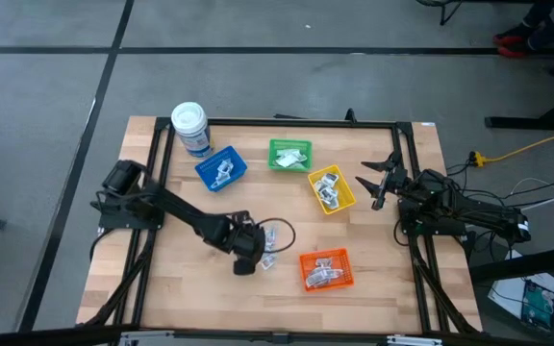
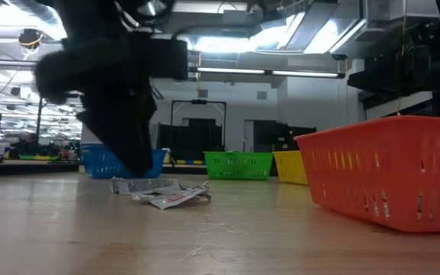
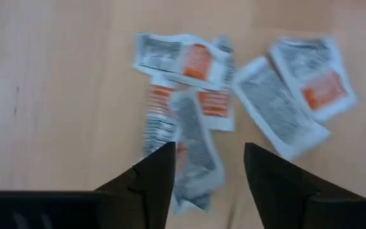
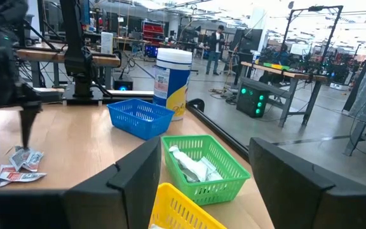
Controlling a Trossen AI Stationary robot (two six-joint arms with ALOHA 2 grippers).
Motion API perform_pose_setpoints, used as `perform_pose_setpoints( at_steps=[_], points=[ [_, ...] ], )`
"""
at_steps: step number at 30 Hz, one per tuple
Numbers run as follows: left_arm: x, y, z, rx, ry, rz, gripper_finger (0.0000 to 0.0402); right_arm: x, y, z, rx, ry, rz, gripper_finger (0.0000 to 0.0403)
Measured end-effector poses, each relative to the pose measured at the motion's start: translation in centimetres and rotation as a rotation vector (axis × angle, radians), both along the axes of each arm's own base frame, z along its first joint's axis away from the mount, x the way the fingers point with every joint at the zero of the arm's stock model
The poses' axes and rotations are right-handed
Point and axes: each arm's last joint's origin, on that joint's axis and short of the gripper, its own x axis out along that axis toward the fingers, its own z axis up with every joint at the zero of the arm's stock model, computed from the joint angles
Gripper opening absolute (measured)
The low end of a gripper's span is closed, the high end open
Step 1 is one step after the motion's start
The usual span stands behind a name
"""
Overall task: Pick & Place First Aid Supplies
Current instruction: Put the white ointment pack into the orange bin
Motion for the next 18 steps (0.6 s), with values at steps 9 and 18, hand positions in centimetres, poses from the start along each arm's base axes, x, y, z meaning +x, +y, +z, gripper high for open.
perform_pose_setpoints(
  at_steps=[9,18],
  points=[
    [1.2,3.5,-0.1,-0.132,0.03,0.096,0.0188,0.0,0.0,0.0,0.0,0.0,0.0,0.0236],
    [1.8,3.3,-1.4,-0.206,0.058,0.053,0.0161,0.0,0.0,0.0,0.0,0.0,0.0,0.0236]
  ],
)
